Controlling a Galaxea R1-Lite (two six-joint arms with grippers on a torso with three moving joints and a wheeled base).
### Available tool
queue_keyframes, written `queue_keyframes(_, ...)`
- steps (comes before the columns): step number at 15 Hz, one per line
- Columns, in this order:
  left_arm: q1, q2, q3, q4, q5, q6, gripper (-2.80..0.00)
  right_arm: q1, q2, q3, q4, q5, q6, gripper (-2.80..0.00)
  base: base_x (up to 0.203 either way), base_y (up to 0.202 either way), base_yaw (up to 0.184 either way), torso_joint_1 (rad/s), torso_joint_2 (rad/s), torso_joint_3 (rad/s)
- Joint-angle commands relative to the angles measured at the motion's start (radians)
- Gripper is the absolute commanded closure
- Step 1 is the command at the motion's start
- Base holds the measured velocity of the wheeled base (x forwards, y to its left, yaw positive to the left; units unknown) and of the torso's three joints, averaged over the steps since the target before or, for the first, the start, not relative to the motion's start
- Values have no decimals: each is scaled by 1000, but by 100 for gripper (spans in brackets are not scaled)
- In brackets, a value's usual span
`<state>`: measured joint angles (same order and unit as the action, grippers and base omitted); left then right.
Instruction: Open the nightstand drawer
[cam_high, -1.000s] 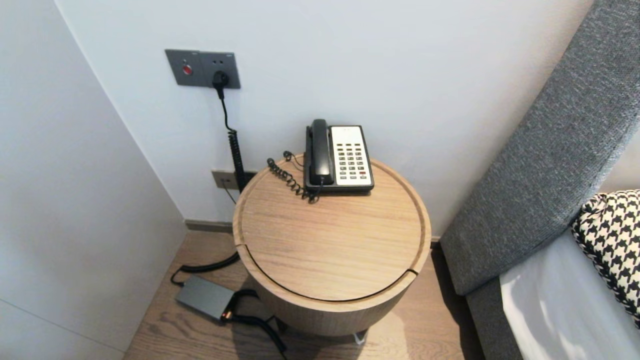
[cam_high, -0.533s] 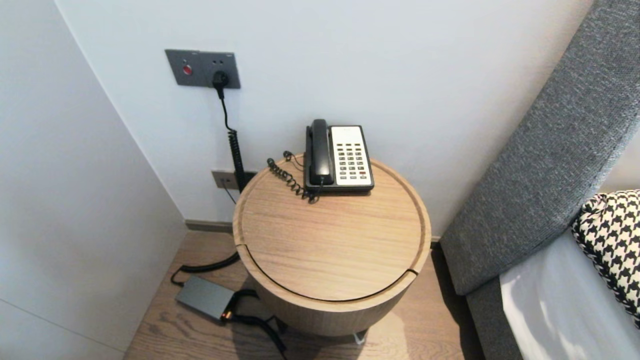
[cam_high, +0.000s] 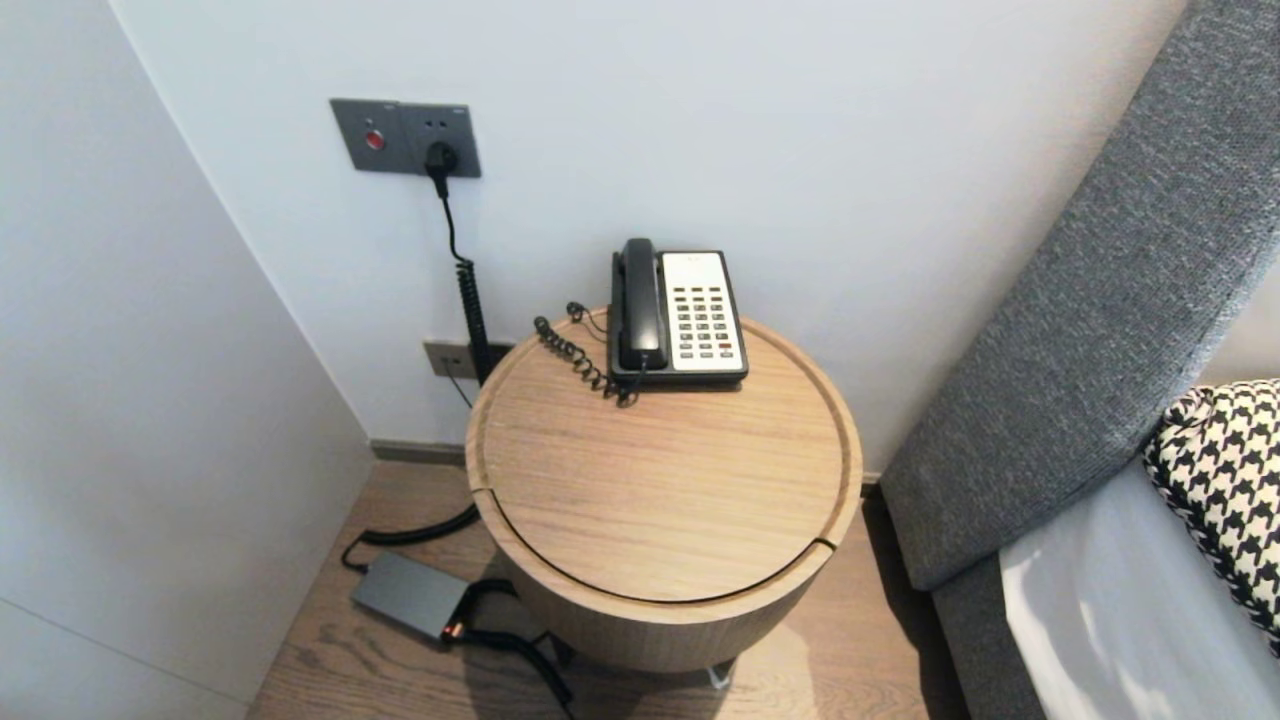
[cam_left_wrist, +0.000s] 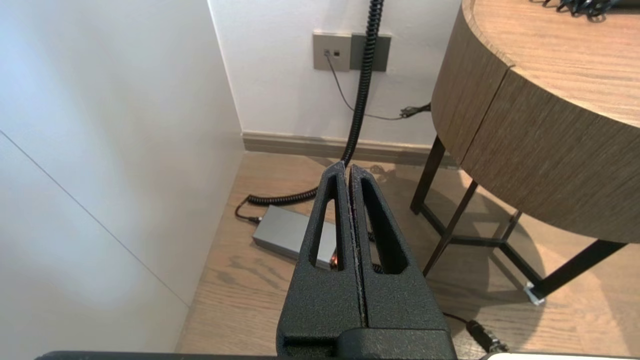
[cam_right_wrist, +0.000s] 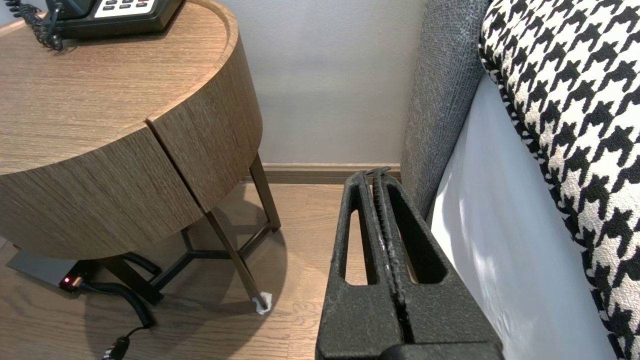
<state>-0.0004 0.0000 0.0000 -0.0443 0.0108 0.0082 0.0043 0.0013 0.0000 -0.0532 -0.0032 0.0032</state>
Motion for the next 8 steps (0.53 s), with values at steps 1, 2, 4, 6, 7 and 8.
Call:
queue_keyframes(1, 0, -2, 12, -3, 3, -8, 0, 0, 2, 25, 0, 0, 0, 0, 0, 0, 0, 0, 0, 0)
queue_keyframes(2, 0, -2, 12, -3, 3, -10, 0, 0, 2, 25, 0, 0, 0, 0, 0, 0, 0, 0, 0, 0)
queue_keyframes(4, 0, -2, -6, 4, 6, -3, 0, 0, 2, 25, 0, 0, 0, 0, 0, 0, 0, 0, 0, 0)
queue_keyframes(6, 0, 18, -89, 65, 7, -9, 0, 0, 2, 25, -1, 0, 0, 0, 0, 0, 0, 0, 0, 0)
queue_keyframes(7, -1, 41, -156, 126, 2, -17, 0, 0, 2, 25, -2, 0, 0, 0, 0, 0, 0, 0, 0, 0)
queue_keyframes(8, -1, 82, -233, 186, -7, -24, 0, 0, 2, 25, -2, 0, 0, 0, 0, 0, 0, 0, 0, 0)
